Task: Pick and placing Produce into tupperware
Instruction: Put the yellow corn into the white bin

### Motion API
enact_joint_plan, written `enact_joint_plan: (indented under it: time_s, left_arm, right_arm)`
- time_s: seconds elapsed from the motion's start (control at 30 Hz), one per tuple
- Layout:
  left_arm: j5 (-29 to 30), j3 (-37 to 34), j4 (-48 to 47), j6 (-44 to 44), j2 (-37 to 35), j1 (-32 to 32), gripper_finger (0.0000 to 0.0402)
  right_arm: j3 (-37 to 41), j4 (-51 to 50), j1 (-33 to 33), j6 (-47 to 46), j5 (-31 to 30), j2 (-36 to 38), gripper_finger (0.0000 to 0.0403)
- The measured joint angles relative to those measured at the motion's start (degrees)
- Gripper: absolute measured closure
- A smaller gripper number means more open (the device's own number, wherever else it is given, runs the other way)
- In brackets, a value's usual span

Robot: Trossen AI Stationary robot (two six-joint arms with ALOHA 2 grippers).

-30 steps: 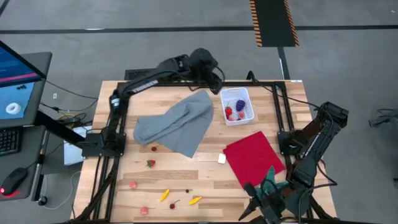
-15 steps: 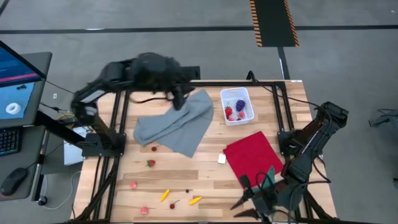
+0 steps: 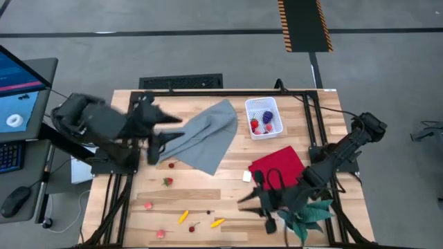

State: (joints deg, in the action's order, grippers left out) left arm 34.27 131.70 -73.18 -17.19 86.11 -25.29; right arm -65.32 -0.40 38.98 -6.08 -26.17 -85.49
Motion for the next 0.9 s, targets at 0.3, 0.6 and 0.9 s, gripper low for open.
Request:
enact_joint_plan:
  time_s: [0.3, 0.6, 0.9]
  left_arm:
    - [16.0, -4.4, -4.3, -10.6, 0.6, -20.1, 0.0233]
    - [30.9, -21.8, -2.8, -26.9, 0.6, -36.9, 0.0233]
    - [37.1, -38.8, 3.1, -43.9, 0.5, -44.5, 0.0233]
  right_arm:
    - [0.0, -0.5, -10.8, -5.6, 8.3, 0.0, 0.0283]
    - [-0.3, -0.6, -15.1, -6.9, 20.8, -2.7, 0.028]
    - [-3.0, -4.5, -12.7, -6.4, 21.9, -15.9, 0.0281]
